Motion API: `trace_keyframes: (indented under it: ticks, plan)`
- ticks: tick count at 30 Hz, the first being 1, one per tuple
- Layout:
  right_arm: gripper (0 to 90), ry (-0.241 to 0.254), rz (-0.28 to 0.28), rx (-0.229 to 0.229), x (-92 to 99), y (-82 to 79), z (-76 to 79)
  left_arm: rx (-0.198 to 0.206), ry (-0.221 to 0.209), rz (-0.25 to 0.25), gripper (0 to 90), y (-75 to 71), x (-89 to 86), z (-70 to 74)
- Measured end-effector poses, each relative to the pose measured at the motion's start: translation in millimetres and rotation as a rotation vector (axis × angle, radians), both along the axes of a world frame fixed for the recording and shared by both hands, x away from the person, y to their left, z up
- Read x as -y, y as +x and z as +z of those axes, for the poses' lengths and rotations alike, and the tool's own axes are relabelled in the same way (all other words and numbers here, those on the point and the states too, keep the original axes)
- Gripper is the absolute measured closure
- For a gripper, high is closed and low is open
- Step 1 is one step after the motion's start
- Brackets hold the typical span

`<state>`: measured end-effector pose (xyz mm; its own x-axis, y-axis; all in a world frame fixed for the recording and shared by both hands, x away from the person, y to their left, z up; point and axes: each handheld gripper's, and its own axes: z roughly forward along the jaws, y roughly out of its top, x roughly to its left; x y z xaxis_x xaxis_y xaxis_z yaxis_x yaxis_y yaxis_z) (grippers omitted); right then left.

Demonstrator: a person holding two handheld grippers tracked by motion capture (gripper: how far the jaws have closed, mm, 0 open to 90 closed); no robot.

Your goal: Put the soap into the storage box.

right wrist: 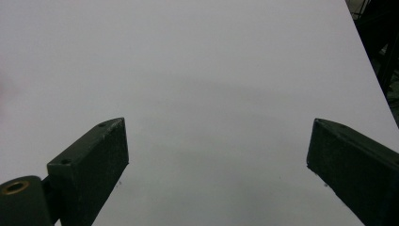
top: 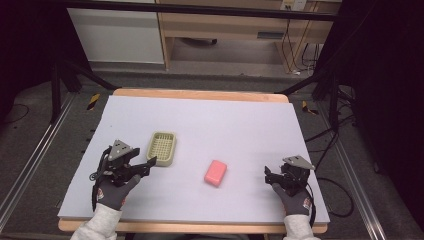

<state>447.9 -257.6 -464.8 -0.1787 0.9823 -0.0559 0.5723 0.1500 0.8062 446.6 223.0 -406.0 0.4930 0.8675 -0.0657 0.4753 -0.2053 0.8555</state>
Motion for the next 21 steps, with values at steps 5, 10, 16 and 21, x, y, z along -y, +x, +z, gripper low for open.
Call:
trace_keyframes:
  ticks: [5,10,16,21]
  plan:
    - [6.3,-0.006,-0.006,0.011,-0.3,-0.5,0.7,-0.001,0.008,-0.020,29.4,2.8,11.4,2.9]
    - [6.5,-0.006,0.000,0.002,-1.2,-0.1,0.1,0.001,0.007,-0.043,29.2,4.5,23.1,5.5]
    - [6.6,-0.007,0.001,0.000,-1.5,-0.1,-0.1,0.001,-0.001,-0.074,29.2,5.3,38.8,8.2]
    - [6.5,-0.007,-0.001,0.000,-1.1,-0.1,-0.2,0.002,-0.006,-0.090,29.0,6.8,52.0,10.2]
